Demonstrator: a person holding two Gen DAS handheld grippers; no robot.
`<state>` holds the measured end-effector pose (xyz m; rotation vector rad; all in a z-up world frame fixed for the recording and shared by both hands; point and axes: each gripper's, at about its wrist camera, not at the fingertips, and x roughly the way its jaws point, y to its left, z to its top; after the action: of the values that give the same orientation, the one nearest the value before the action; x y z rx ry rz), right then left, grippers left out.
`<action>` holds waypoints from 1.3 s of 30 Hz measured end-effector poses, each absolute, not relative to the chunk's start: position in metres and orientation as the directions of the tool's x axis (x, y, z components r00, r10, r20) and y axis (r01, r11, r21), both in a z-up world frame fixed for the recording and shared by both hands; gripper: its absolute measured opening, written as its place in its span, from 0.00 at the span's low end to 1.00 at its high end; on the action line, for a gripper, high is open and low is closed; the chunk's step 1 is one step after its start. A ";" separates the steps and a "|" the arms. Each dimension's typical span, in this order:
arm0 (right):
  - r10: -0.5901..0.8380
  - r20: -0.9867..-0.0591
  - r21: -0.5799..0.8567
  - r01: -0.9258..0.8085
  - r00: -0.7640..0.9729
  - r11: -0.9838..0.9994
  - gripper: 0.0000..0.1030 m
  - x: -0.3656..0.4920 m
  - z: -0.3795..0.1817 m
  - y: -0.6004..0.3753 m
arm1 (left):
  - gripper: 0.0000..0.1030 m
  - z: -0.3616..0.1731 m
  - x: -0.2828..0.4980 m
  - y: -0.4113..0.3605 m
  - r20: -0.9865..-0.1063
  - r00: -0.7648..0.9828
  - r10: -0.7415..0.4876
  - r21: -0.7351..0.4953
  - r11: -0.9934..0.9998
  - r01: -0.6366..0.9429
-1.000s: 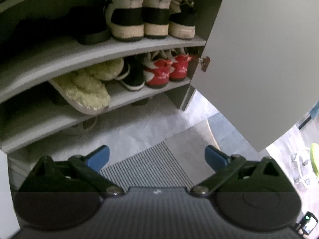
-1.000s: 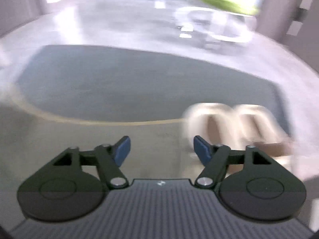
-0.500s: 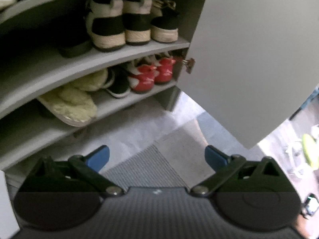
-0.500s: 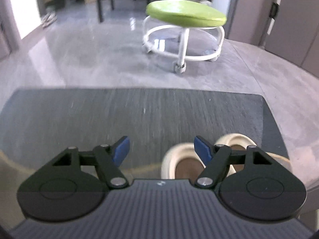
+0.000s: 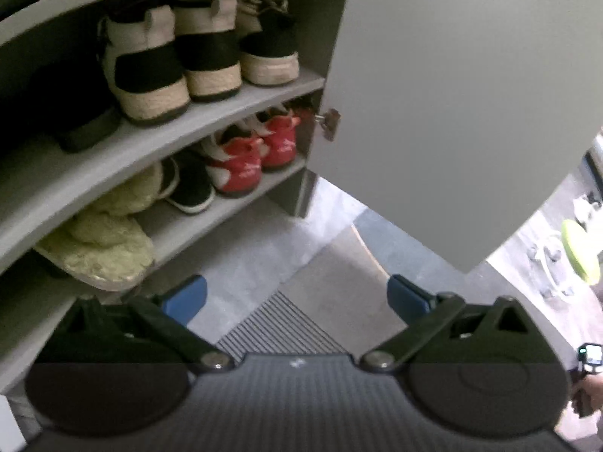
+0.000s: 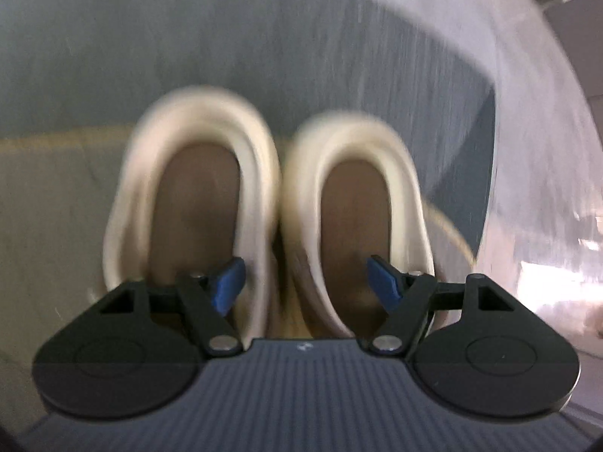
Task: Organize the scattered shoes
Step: 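Lower the right gripper toward the cream clogs on the mat, then grasp the cream clogs by their heels with the right gripper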
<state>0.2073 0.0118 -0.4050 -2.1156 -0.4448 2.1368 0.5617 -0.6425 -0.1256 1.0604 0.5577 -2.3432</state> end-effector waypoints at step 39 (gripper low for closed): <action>-0.419 -0.885 0.301 0.937 0.205 -0.177 0.25 0.472 -0.381 -0.640 | 1.00 -0.190 0.712 -0.703 -0.709 -0.334 -0.621 0.051 -0.517 0.854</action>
<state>0.4716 -0.6405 -0.3812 -2.7556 -1.3911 3.1341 0.7117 -0.7033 -0.1901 0.8524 0.4133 -1.9656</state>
